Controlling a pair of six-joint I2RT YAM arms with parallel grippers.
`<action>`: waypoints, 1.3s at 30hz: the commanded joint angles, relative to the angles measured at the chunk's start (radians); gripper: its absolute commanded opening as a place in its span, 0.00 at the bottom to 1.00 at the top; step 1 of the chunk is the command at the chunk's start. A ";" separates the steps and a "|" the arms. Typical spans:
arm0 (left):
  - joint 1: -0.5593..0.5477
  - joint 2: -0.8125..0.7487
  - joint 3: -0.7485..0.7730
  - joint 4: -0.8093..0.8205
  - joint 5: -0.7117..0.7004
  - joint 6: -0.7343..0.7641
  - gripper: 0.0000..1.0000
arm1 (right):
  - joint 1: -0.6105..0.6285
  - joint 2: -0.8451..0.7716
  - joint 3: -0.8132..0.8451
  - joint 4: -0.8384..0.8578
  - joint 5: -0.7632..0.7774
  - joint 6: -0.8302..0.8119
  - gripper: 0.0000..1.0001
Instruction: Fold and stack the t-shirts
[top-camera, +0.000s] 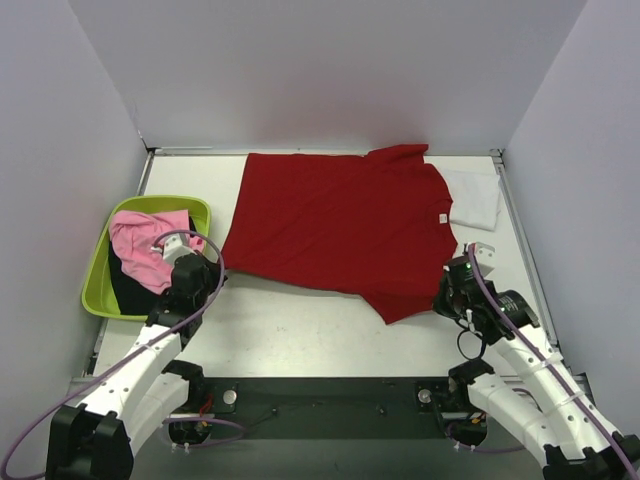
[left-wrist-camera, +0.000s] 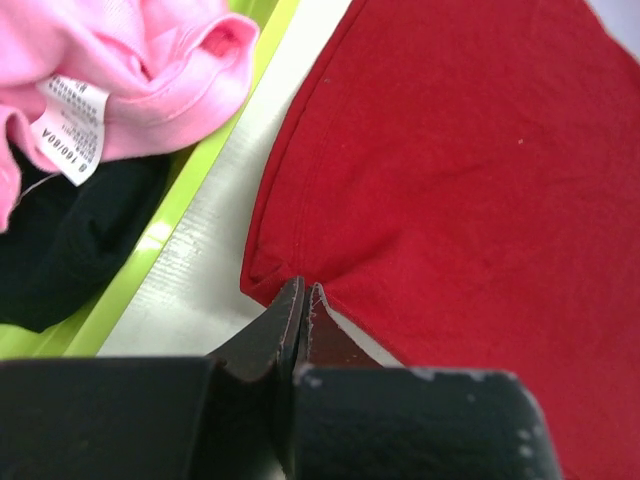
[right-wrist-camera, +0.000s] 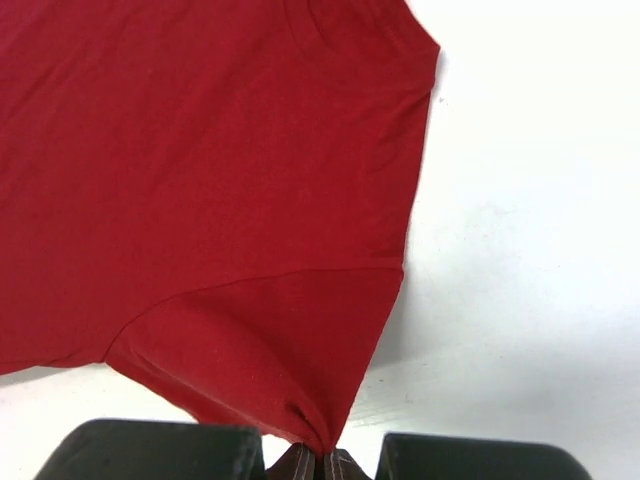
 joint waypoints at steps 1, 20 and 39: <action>0.003 0.017 0.025 -0.033 -0.026 -0.001 0.00 | 0.008 -0.018 0.060 -0.109 0.033 0.011 0.00; 0.002 -0.111 0.088 -0.135 -0.016 -0.070 0.64 | 0.060 0.053 0.210 -0.062 0.069 0.008 0.93; -0.006 0.672 0.547 0.134 0.139 -0.003 0.75 | 0.007 0.810 0.423 0.413 -0.002 -0.100 0.94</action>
